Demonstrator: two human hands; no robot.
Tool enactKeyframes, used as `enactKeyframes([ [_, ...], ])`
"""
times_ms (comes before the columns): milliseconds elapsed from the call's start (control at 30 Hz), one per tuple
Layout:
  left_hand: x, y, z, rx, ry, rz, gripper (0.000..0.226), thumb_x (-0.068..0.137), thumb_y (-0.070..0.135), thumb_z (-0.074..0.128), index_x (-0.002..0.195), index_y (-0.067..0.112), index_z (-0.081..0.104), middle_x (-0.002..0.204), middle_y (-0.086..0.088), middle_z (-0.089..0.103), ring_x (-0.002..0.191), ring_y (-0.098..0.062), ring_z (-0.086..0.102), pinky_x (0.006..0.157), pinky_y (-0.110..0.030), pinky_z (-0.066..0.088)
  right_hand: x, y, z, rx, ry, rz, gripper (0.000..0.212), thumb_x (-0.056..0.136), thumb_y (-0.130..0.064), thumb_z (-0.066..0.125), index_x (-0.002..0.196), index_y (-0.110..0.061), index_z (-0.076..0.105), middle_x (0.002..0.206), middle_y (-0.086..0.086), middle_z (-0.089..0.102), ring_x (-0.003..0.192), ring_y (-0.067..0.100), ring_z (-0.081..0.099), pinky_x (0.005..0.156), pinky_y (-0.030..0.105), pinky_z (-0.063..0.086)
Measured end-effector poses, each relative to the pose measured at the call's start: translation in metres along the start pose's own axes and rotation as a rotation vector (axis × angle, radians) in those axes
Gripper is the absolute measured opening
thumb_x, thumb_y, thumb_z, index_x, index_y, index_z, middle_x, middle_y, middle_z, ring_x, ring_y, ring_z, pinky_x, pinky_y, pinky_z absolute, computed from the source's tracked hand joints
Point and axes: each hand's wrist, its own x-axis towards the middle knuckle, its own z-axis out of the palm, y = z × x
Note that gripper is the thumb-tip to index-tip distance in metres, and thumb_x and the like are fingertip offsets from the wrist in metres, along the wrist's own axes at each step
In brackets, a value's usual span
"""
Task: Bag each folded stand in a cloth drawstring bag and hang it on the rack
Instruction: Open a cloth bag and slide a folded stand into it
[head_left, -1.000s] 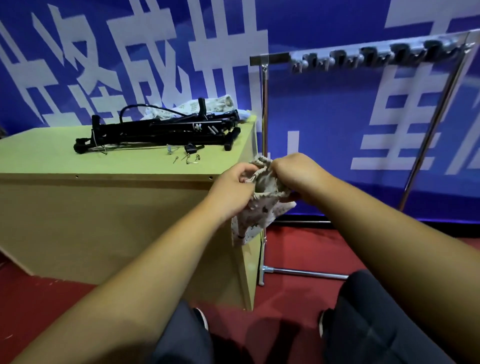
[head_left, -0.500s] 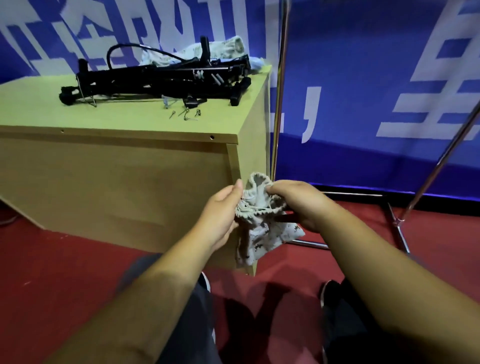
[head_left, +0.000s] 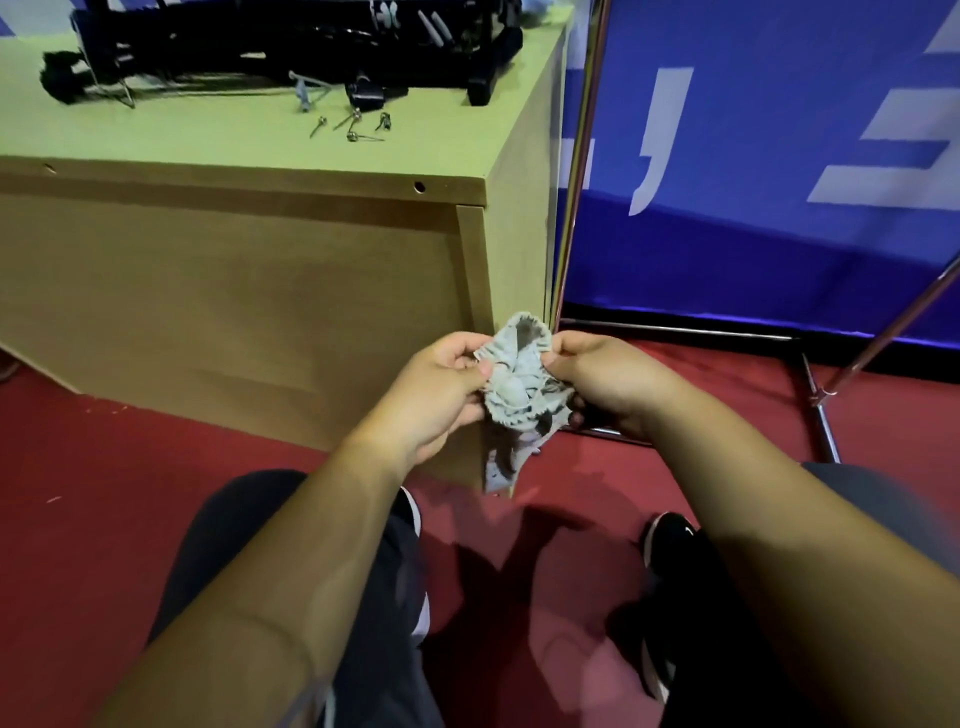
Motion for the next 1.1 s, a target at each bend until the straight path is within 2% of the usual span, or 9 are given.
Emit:
enactKeyframes([
  [167,0.002,0.002,-0.007,-0.157,0.065,-0.109,0.031,0.109,-0.003,0.039,0.122,0.002,0.067,0.107,-0.020,0.078,0.094,-0.030,0.079,0.075,-0.043,0.066,0.001,-0.001,-0.005,0.106,-0.045,-0.010,0.003,0.109,-0.017,0.061,0.107,-0.016,0.060,0.070,0.002,0.055,0.050,0.009,0.052,0.042,0.024,0.044],
  [267,-0.001,0.003,-0.008,-0.257,0.039,-0.166,0.034,0.112,0.016,0.045,0.132,-0.005,0.064,0.120,-0.024,0.075,0.113,-0.038,0.074,0.095,-0.054,0.060,-0.003,-0.001,-0.009,0.203,-0.148,0.050,0.016,0.102,-0.013,0.072,0.115,-0.013,0.062,0.080,0.005,0.068,0.060,0.010,0.062,0.045,0.021,0.049],
  [333,-0.005,0.000,-0.009,-0.232,-0.004,-0.170,0.035,0.109,0.025,0.058,0.130,-0.002,0.066,0.121,-0.021,0.076,0.117,-0.036,0.073,0.105,-0.056,0.054,-0.006,0.000,-0.011,0.121,-0.199,0.078,0.019,0.097,-0.015,0.077,0.112,-0.014,0.065,0.078,0.003,0.070,0.057,0.008,0.058,0.041,0.020,0.042],
  [467,-0.010,-0.004,-0.010,-0.134,0.024,-0.118,0.020,0.097,-0.003,0.068,0.117,-0.001,0.070,0.108,-0.020,0.079,0.103,-0.032,0.077,0.095,-0.045,0.062,-0.005,0.004,-0.010,0.028,-0.185,0.082,0.005,0.100,-0.012,0.071,0.102,-0.014,0.067,0.066,-0.001,0.056,0.041,0.006,0.035,0.038,0.017,0.025],
  [567,-0.010,0.002,-0.013,-0.142,0.050,-0.106,0.033,0.091,-0.018,0.059,0.118,-0.001,0.070,0.110,-0.024,0.077,0.105,-0.036,0.076,0.097,-0.047,0.061,-0.001,0.004,-0.006,0.117,-0.142,0.114,0.013,0.103,-0.002,0.059,0.104,-0.013,0.066,0.071,0.003,0.061,0.042,0.006,0.046,0.036,0.019,0.038],
  [700,-0.009,0.008,-0.012,-0.159,0.048,-0.130,0.059,0.080,-0.027,0.032,0.120,-0.005,0.070,0.111,-0.029,0.075,0.107,-0.045,0.075,0.096,-0.059,0.059,0.002,0.003,-0.002,0.301,-0.084,0.197,0.022,0.100,0.004,0.046,0.105,-0.009,0.063,0.096,0.016,0.067,0.062,0.021,0.072,0.057,0.034,0.063],
  [833,-0.008,0.004,-0.008,-0.044,0.052,-0.137,0.056,0.083,-0.023,0.027,0.113,-0.002,0.070,0.100,-0.024,0.076,0.099,-0.041,0.075,0.097,-0.064,0.057,0.007,0.006,-0.002,0.328,-0.059,0.184,0.015,0.099,0.002,0.051,0.097,-0.011,0.059,0.099,0.018,0.057,0.068,0.027,0.066,0.067,0.041,0.064],
  [1000,-0.009,0.004,-0.009,0.050,0.066,-0.158,0.045,0.091,-0.016,0.036,0.110,0.001,0.073,0.082,-0.016,0.076,0.075,-0.032,0.076,0.080,-0.054,0.065,0.009,0.012,0.000,0.273,-0.101,0.157,0.023,0.097,0.008,0.057,0.110,-0.010,0.064,0.093,0.017,0.062,0.068,0.022,0.063,0.062,0.035,0.061],
  [1100,-0.006,0.003,-0.012,0.079,0.124,-0.193,0.050,0.093,-0.010,0.031,0.108,0.005,0.076,0.071,-0.009,0.071,0.048,-0.017,0.060,0.054,-0.033,0.056,0.009,0.009,0.004,0.314,-0.169,0.144,0.027,0.100,0.012,0.055,0.114,-0.007,0.068,0.087,0.015,0.069,0.070,0.018,0.067,0.062,0.031,0.063],
])
